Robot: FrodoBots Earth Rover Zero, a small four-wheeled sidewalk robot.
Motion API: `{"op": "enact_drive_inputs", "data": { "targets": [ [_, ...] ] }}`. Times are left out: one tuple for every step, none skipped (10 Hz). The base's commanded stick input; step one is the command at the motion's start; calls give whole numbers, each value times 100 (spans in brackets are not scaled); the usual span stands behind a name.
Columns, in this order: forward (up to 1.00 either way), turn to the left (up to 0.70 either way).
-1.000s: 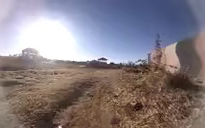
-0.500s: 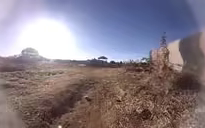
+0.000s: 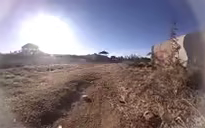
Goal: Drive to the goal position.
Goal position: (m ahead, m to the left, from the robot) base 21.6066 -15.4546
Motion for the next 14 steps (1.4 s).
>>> {"op": "enact_drive_inputs", "data": {
  "targets": [
    [50, 0],
    [50, 0],
    [50, 0],
    [50, 0],
    [50, 0],
    [50, -16],
    [50, -46],
    [50, -50],
    [50, -10],
    [50, 0],
    [50, -4],
    [50, -47],
    [50, 0],
    [50, 0]
  ]
}}
